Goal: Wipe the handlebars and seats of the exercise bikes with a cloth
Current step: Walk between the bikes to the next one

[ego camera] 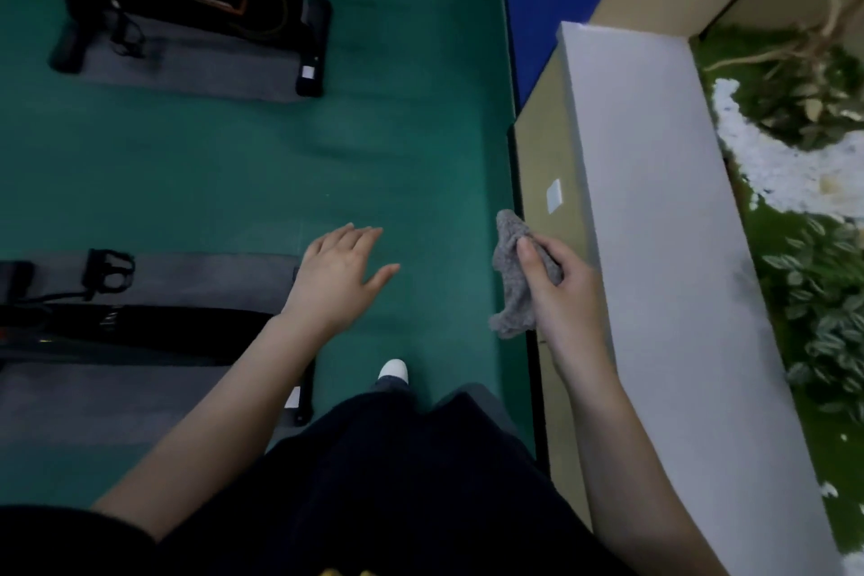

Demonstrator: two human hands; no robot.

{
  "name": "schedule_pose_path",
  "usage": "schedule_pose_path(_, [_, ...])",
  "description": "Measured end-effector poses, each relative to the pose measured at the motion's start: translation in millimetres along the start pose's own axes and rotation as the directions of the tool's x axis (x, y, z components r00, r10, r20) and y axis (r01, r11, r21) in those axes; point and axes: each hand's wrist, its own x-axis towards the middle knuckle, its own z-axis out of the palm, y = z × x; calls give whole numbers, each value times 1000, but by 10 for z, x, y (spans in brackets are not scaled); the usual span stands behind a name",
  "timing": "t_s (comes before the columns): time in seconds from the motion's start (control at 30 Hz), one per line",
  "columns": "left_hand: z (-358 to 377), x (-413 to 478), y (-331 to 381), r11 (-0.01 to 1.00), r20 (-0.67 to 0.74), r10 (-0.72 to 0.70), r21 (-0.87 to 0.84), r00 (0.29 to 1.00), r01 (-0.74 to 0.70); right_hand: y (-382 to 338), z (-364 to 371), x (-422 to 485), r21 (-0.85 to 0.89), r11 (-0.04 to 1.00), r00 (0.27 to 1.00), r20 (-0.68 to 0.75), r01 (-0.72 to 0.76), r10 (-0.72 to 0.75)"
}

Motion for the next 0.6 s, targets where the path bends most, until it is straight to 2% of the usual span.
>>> schedule_pose_path(0.17, [-101,157,-279,982,-9,-186,-35,983,186,-206,305,575,-65,996,990,130,61,-52])
schedule_pose_path(0.33, [-178,444,-413,930,-19,-362,-71,932,360,-380,553,1263,-53,993,959,270,107,-89])
schedule_pose_path(0.5, [-272,1061,-292,881,-64,-469,-96,881,463,-574,683,2177,-51,976,894,413,213,-173])
schedule_pose_path(0.6, [-357,1546,-108,860,-79,-505,-127,859,494,-752,635,2811,-63,958,871,436,281,-227])
